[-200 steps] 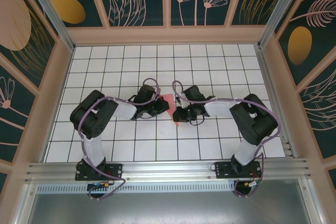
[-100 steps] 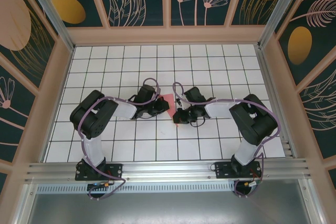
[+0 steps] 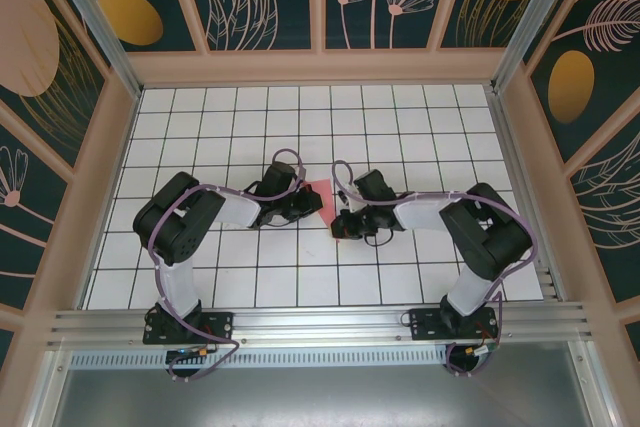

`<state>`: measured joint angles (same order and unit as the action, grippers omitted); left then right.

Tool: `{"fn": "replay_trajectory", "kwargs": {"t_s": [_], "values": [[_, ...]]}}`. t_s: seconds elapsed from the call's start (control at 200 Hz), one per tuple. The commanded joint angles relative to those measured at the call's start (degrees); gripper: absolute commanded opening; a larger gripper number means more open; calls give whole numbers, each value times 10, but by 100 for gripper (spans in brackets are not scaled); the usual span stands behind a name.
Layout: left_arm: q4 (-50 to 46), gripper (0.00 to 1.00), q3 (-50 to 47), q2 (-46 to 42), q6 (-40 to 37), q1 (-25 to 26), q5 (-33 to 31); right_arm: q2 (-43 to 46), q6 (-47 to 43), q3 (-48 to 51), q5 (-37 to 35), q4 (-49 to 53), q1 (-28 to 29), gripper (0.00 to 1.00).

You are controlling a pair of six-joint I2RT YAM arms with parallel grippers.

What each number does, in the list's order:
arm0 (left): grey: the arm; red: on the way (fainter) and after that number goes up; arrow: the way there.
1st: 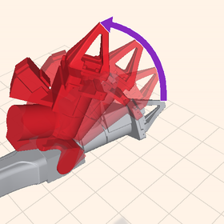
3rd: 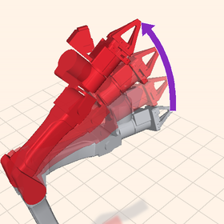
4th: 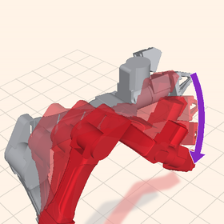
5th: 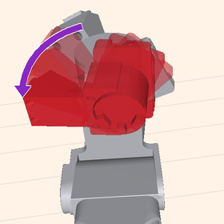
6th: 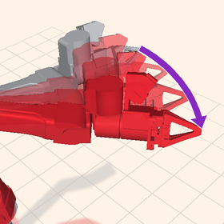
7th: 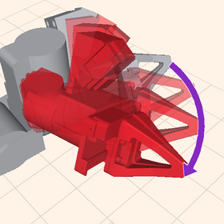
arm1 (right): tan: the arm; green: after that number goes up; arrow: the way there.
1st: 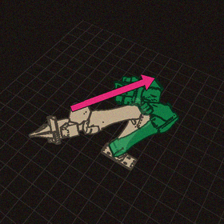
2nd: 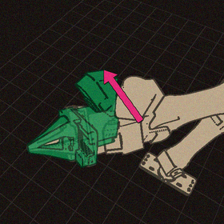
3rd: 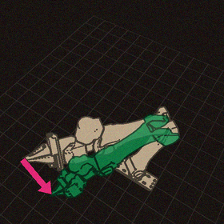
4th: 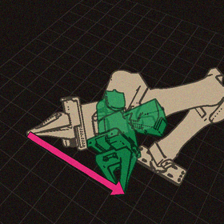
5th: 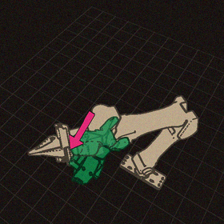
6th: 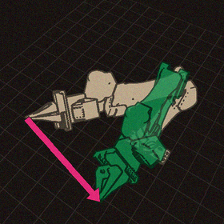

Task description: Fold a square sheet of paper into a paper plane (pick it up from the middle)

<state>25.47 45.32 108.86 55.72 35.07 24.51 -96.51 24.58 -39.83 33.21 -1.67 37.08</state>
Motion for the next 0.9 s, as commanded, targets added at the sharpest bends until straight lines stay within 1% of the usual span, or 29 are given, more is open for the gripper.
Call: {"fn": "replay_trajectory", "kwargs": {"t_s": [0.0,0.235,0.485,0.605,0.751,0.816,0.896], "values": [[-83,6,-26,37,-16,-6,-94,7,17,41,7,89,8,9],[-84,6,-26,39,-17,-6,-97,25,43,70,3,90,22,9],[-90,6,-20,44,-19,-6,-97,61,61,89,-5,85,22,9],[-92,6,-16,43,-20,-7,-95,95,55,73,-5,78,21,9],[-93,6,-16,39,-22,-6,-94,133,49,34,-27,66,13,10],[-95,6,-15,38,-22,-6,-93,128,48,16,-36,52,5,10],[-96,6,-12,37,-22,-6,-92,102,44,-7,-34,38,0,9]]}}
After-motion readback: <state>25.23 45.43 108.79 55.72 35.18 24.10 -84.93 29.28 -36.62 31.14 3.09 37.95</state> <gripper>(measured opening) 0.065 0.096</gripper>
